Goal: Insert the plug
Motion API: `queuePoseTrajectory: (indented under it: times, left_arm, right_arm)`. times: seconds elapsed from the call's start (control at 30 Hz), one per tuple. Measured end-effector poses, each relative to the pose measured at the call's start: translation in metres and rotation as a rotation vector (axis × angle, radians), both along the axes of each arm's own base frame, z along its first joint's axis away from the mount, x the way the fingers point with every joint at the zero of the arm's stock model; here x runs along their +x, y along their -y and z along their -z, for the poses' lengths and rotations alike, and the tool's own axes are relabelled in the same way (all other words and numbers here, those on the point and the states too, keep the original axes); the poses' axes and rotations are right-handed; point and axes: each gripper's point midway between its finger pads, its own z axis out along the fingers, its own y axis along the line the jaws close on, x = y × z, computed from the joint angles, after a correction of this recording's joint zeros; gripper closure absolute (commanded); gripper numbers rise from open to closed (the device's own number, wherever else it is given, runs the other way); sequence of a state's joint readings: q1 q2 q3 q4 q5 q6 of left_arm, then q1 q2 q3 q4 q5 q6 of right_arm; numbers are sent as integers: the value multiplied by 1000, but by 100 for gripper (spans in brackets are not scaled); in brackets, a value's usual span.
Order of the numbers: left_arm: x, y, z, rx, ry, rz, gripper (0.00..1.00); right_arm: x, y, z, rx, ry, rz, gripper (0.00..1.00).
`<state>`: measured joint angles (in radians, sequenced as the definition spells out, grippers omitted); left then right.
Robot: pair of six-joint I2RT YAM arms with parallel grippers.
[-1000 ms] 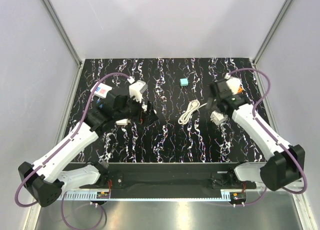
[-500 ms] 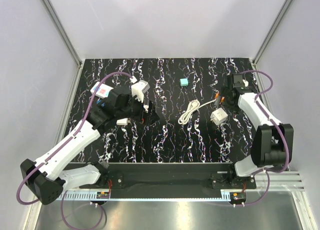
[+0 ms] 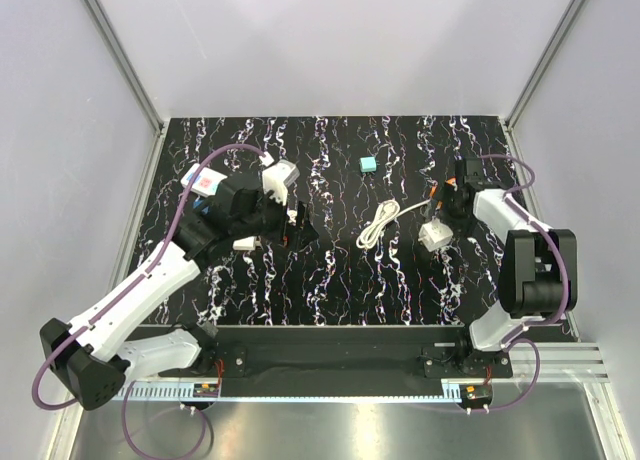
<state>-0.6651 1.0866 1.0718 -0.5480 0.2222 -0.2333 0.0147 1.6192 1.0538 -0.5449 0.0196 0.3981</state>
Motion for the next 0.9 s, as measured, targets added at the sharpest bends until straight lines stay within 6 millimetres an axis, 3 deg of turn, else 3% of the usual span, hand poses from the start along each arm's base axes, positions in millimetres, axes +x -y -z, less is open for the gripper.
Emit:
queuePoseTrajectory:
  times: [0.1, 0.27, 0.5, 0.6, 0.73, 0.9]
  left_arm:
    - [0, 1, 1, 15, 14, -6, 1]
    - [-2, 4, 3, 33, 26, -3, 1]
    - [-7, 11, 8, 49, 17, 20, 1]
    - [-16, 20, 11, 55, 13, 57, 1]
    - [-28, 38, 22, 92, 2, 124, 1]
    - [-40, 68, 46, 167, 9, 241, 1]
  right_arm:
    - [-8, -10, 10, 60, -14, 3, 22]
    - [-26, -43, 14, 197, 23, -12, 26]
    - [-78, -131, 9, 339, -11, -176, 26]
    - [-99, -156, 2, 399, -24, -210, 16]
    - [-99, -159, -17, 425, 25, -194, 5]
    - [-78, -148, -66, 388, 135, -187, 0]
